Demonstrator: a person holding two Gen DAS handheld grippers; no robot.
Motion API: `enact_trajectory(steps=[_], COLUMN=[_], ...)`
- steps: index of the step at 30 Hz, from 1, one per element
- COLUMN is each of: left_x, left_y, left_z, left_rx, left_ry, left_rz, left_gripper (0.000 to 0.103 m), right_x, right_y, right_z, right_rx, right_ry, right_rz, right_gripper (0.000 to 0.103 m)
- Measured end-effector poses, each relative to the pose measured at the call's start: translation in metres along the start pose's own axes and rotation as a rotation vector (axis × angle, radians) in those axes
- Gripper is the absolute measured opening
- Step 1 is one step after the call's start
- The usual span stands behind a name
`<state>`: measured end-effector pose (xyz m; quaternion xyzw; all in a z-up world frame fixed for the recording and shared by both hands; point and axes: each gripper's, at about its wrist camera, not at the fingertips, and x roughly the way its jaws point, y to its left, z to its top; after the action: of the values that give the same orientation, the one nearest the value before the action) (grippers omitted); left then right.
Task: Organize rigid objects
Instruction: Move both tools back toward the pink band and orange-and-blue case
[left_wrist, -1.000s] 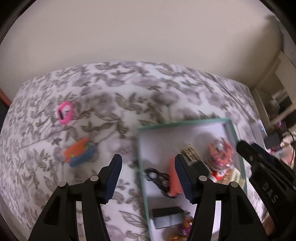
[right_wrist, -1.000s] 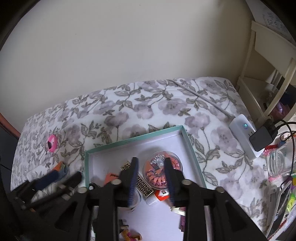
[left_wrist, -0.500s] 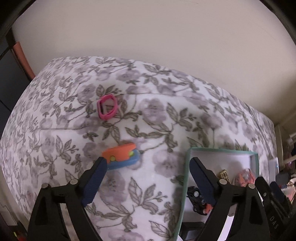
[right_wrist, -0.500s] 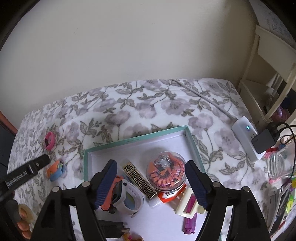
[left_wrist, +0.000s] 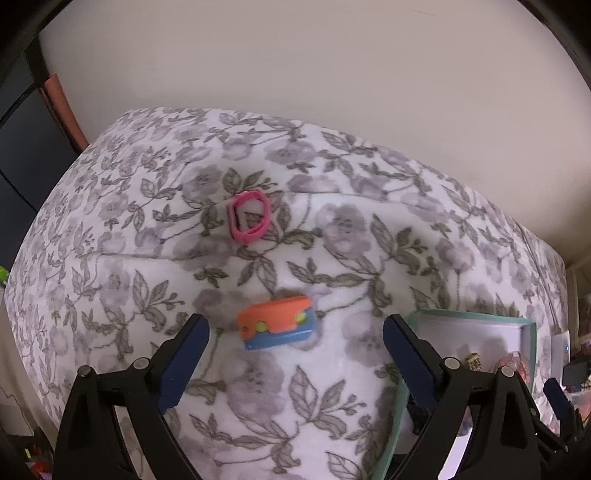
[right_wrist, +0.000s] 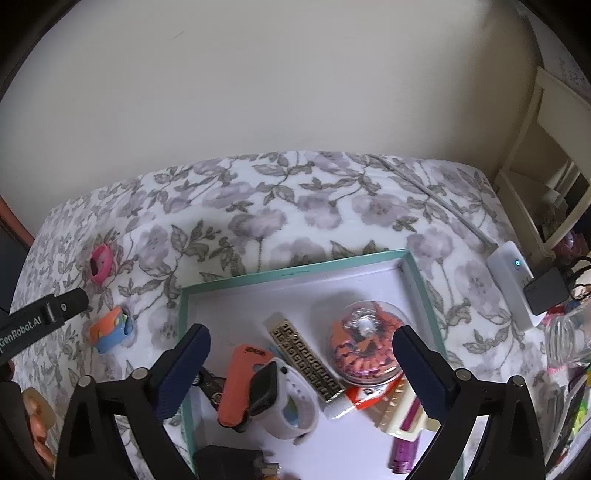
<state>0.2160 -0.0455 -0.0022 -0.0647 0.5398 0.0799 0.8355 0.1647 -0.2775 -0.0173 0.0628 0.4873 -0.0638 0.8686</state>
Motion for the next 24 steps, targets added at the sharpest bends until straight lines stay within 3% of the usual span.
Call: enact_trajectory(steps=[9, 24], left_x=[0.006, 0.022], left_y=[0.054, 0.157], left_z=[0.015, 0.022], left_rx=[-0.127, -0.318], left_ry=[-0.009, 0.02], left_rz=[0.026, 0.091], left_gripper=[0.095, 0.095], right_x=[0.006, 0.015], right_y=[0.039, 0.141], right_z=[-0.003, -0.021], right_rx=[-0.069, -0.238], right_ry=[-0.008, -0.013], right_rz=[0.031, 0.162], right_gripper=[0.103, 0.103])
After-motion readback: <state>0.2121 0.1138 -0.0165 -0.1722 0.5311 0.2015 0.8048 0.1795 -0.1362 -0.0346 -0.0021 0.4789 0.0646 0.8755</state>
